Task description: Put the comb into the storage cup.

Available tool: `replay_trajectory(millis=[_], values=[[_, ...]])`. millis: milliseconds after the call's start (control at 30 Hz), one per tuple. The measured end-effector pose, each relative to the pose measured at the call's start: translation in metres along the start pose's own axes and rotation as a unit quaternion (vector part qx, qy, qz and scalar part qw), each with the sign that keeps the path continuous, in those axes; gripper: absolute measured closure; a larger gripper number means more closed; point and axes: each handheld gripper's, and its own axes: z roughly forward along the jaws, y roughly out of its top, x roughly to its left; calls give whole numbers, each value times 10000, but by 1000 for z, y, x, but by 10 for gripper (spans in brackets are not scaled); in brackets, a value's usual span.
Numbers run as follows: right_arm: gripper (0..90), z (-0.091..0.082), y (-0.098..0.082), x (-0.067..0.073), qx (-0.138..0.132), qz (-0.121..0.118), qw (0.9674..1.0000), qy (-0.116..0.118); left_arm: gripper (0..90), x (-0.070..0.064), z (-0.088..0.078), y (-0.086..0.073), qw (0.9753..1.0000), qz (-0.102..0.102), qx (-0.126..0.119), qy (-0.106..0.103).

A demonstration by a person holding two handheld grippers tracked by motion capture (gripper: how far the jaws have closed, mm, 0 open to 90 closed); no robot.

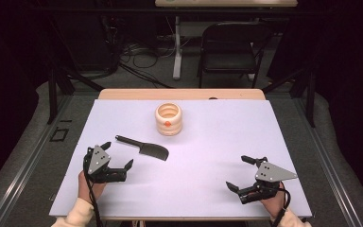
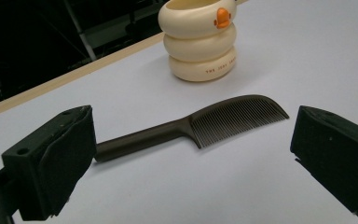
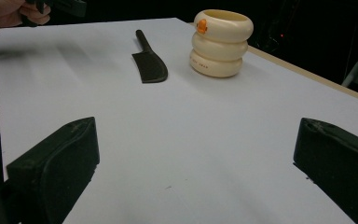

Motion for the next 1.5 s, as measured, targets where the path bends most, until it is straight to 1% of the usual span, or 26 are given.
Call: replay_trajectory(millis=[67, 200, 233, 333, 467, 700, 833, 900, 1100, 1133, 1300, 1400, 1500], values=[[0, 0, 0, 0, 0, -2, 10000, 0, 4, 3, 2, 1, 10000, -9, 21, 35], [0, 0, 0, 0, 3, 8, 10000, 4, 3, 8, 5, 2, 9999, -31, -36, 113], [0, 0, 0, 0, 4, 9, 10000, 8, 3, 9, 6, 3, 9999, -67, -49, 124], [0, 0, 0, 0, 6, 4, 10000, 2, 3, 12, 8, 4, 9998, -79, -17, 163], [0, 0, 0, 0, 29, -8, 10000, 2, 3, 14, 10, 4, 9998, -96, -9, 160], [0, 0, 0, 0, 46, -9, 10000, 2, 3, 22, 17, 5, 9997, -190, 89, 149], [0, 0, 0, -1, 51, -5, 10000, 1, 3, 24, 20, 6, 9996, -181, 143, 159], [0, 0, -1, 0, 52, 19, 10000, 8, 3, 27, 23, 6, 9994, -196, 224, 171], [0, 1, -1, -1, 56, 9, 10000, 21, 3, 32, 30, 6, 9989, -227, 359, 175], [0, 1, -1, -1, 57, 10, 10000, 23, 3, 33, 31, 6, 9988, -230, 382, 218], [0, 1, -1, -1, 61, 1, 10000, 20, 2, 39, 33, 7, 9984, -309, 414, 227], [0, 1, -1, -1, 68, 8, 10000, 21, 2, 45, 37, 8, 9976, -409, 488, 289], [0, 1, -1, -1, 66, 7, 10000, 22, 2, 47, 39, 9, 9972, -416, 526, 333]])
